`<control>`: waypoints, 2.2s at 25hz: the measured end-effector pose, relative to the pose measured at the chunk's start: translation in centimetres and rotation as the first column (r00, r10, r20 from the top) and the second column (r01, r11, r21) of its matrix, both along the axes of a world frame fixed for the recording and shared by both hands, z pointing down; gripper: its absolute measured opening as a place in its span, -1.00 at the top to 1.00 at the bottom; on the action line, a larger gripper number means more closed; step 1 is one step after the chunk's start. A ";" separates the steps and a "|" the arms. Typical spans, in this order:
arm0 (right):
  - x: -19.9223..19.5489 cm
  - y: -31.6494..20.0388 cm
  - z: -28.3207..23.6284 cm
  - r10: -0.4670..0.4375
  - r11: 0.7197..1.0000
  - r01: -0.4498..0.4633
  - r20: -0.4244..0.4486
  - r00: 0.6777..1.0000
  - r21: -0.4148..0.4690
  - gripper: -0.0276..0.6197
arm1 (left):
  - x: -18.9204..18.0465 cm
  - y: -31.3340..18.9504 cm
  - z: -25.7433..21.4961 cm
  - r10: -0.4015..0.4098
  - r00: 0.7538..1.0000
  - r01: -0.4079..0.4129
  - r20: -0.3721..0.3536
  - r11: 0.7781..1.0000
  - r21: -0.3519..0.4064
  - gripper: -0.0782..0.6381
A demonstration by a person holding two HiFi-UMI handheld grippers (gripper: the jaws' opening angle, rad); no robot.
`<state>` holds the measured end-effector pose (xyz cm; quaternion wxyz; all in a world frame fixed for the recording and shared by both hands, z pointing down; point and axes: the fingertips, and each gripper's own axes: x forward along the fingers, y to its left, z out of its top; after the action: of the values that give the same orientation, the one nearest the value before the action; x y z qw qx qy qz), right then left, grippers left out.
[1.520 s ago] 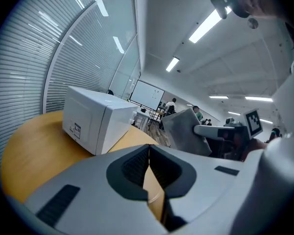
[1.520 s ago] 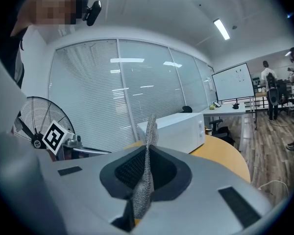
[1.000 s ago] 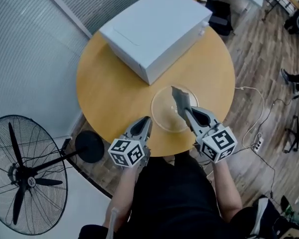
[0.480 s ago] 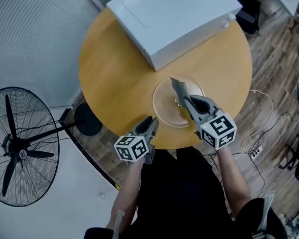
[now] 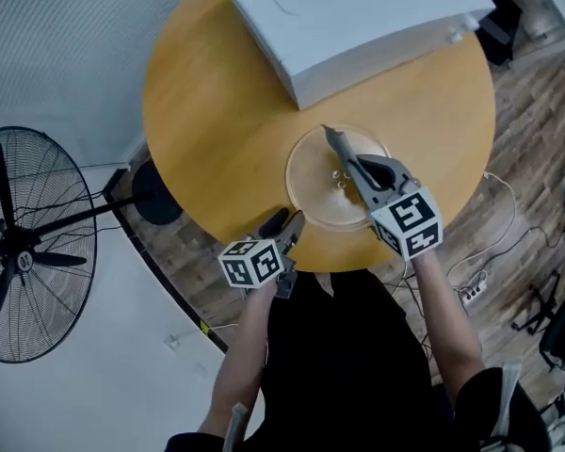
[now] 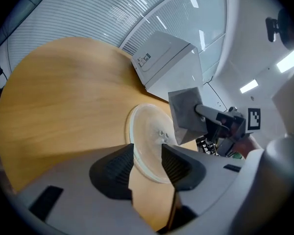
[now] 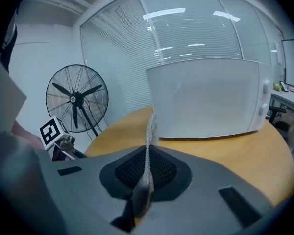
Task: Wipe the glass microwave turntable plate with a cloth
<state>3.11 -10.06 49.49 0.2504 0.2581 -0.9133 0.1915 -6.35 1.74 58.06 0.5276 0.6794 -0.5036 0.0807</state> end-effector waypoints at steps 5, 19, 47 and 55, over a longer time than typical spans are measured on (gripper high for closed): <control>-0.9 -0.3 1.5 -0.043 0.999 0.043 -0.030 0.999 0.001 0.85 | 0.1 0.2 1.9 -0.057 0.997 0.054 -0.059 0.997 -0.053 0.35; -4.9 -1.3 5.1 -0.097 0.995 0.096 -0.022 0.995 -0.025 0.82 | 0.9 -0.2 3.5 -0.063 0.978 0.043 -0.197 0.993 -0.107 0.49; -10.2 3.6 11.7 -0.263 0.963 0.246 -0.199 0.944 -0.108 0.84 | 0.2 0.0 4.1 -0.089 0.986 0.073 -0.142 0.991 -0.113 0.67; -10.0 7.8 11.8 -0.372 0.921 0.339 -0.174 0.912 -0.193 0.85 | 0.1 0.0 4.2 -0.100 0.985 0.084 -0.139 0.990 -0.117 0.68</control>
<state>-6.89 -2.31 61.28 0.3947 0.0847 -0.8957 0.1866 -6.24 1.77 62.28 0.6027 0.6292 -0.4896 0.0347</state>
